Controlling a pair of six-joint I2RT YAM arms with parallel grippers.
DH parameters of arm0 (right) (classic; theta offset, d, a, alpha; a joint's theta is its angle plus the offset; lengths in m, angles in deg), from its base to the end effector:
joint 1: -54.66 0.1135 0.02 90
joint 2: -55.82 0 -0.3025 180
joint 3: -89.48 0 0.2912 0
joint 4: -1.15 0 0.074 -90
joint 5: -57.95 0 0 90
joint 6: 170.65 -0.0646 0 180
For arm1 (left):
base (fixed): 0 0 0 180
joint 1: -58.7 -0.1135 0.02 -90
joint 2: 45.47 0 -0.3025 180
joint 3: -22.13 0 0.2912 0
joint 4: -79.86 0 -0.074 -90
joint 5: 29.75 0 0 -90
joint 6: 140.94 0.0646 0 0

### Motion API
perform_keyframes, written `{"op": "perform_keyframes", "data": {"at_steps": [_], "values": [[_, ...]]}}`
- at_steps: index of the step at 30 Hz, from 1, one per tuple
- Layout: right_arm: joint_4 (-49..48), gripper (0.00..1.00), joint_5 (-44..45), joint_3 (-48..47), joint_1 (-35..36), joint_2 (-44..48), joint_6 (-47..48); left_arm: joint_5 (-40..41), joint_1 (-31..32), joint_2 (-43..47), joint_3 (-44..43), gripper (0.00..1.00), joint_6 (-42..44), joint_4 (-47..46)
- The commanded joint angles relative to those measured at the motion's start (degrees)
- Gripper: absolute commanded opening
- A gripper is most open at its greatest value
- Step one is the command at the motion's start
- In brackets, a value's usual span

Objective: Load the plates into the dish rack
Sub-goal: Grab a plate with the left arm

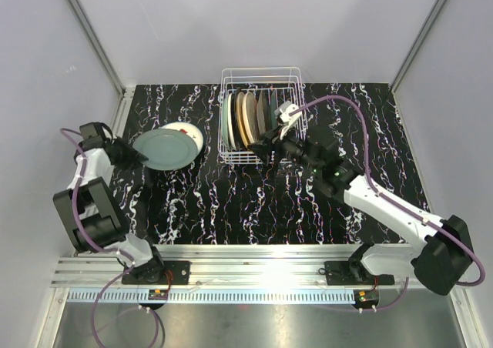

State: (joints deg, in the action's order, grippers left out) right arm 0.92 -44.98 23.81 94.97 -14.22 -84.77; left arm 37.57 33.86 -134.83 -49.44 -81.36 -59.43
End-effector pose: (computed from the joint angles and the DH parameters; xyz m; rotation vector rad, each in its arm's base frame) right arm 0.2527 0.2334 0.3658 -0.6942 1.5509 0.7716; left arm 0.3405 0.1302 0.2131 -1.0592 2.3357 -0.5481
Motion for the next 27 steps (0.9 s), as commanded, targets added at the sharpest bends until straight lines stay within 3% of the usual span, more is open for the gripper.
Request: {"op": "perform_keyframes", "data": {"at_steps": [1,11,27], "values": [[-1.7,0.54,1.6,-3.3,1.8,-1.0,2.1,-0.2,-1.6,5.4,0.5,0.01,-0.9,-2.9],[0.8,0.54,2.6,-8.2,7.1,-4.9,7.9,-5.1,-2.1,7.1,-1.6,0.0,-6.8,-7.3],[1.8,0.55,5.3,-13.2,14.9,-11.4,17.4,-6.3,-2.1,15.1,-11.2,0.0,-7.0,0.5]]}}
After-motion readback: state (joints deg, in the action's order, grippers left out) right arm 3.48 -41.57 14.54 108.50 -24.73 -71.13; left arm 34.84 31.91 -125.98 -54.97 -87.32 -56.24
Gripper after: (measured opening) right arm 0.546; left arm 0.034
